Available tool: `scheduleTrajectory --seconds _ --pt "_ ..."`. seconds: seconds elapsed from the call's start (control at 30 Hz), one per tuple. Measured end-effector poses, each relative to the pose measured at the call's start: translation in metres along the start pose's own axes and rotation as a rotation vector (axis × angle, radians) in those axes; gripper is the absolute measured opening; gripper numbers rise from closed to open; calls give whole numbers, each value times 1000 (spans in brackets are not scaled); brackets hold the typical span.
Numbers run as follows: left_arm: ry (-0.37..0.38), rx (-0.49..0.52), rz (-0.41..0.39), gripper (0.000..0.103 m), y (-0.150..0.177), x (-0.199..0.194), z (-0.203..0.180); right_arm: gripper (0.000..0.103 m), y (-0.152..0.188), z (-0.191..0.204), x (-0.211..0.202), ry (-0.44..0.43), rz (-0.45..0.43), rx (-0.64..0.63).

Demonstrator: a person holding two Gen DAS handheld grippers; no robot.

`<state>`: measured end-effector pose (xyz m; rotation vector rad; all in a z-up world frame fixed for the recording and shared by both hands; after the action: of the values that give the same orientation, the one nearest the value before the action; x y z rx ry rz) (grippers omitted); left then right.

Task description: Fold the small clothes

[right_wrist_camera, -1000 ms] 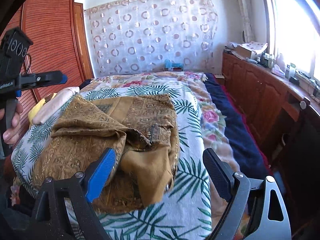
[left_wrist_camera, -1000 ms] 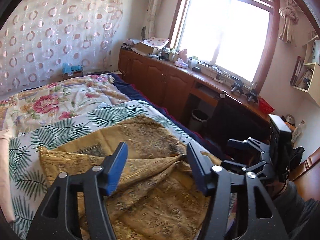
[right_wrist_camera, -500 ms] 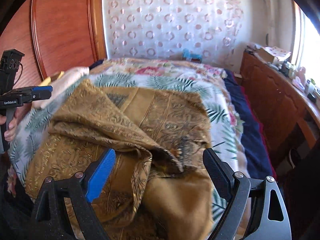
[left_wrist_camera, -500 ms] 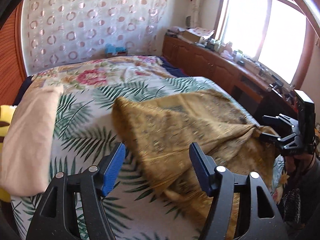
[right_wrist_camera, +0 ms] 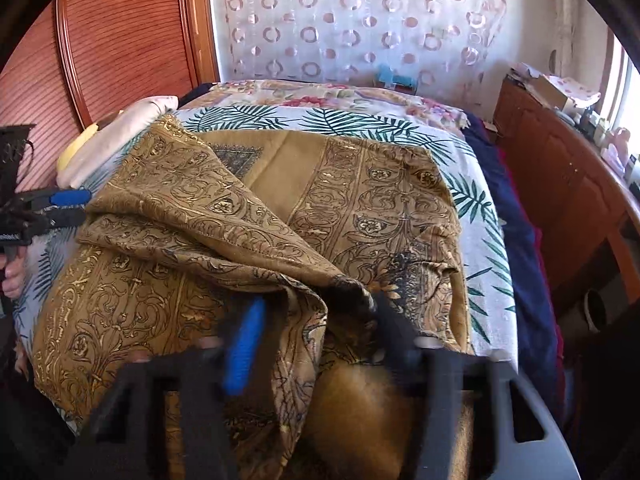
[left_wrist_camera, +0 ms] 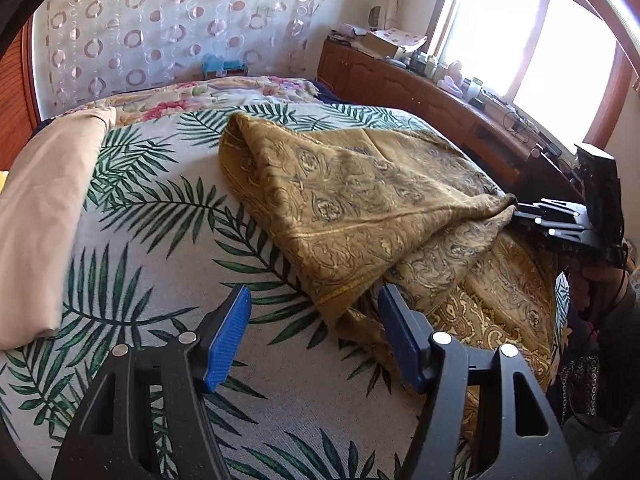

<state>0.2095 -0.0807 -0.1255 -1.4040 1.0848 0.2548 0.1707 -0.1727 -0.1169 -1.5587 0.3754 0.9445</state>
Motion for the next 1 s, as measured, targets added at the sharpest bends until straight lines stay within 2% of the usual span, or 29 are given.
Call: scheduleTrajectory --seconds 0.03,0.1,0.13,0.17,0.2,0.3,0.43,0.63,0.77,0.87,0.93,1.0 --pt "-2 3 10 63 0 3 -1 19 0 -2 -2 -5 -9 10" --pt "7 4 13 48 -1 5 -1 12 -1 -3 -7 -40 -32 30" --pt "19 4 15 42 -1 6 -3 11 0 -2 -10 -45 -48 36" --pt "34 4 17 26 -2 6 -6 10 1 -1 -13 -48 -61 40" --pt "43 7 17 18 -3 5 -7 10 1 -1 -17 -53 -74 41" --pt "35 38 -4 7 -15 0 -16 8 5 0 -32 -65 -110 42" --pt "41 90 -82 6 -50 -15 -30 8 7 -4 -53 -70 -163 70" --pt "48 144 -193 6 -135 -19 -49 8 17 -19 -71 -55 -184 120" --pt "21 195 -211 6 -175 2 -65 8 28 -25 -74 -23 -173 142" --pt "16 212 -200 6 -188 24 -75 8 32 -29 -78 -15 -154 161" --pt "11 229 -177 10 -188 38 -79 8 37 -33 -75 -14 -138 174" --pt "16 226 -171 25 -188 44 -80 8 36 -35 -74 -7 -117 177"
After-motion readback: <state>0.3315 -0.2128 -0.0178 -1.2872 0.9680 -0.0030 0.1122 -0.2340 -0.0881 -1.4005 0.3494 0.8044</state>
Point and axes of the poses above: each gripper's, at about its wrist camera, not at the fingertips, and x roughly the way its jaws point, z to its left, y to its underside, the point moved 7 cm from there along x, roughly the way its jaws point, and after that the axes turned 2 degrees about x, right-handed, at the moved point
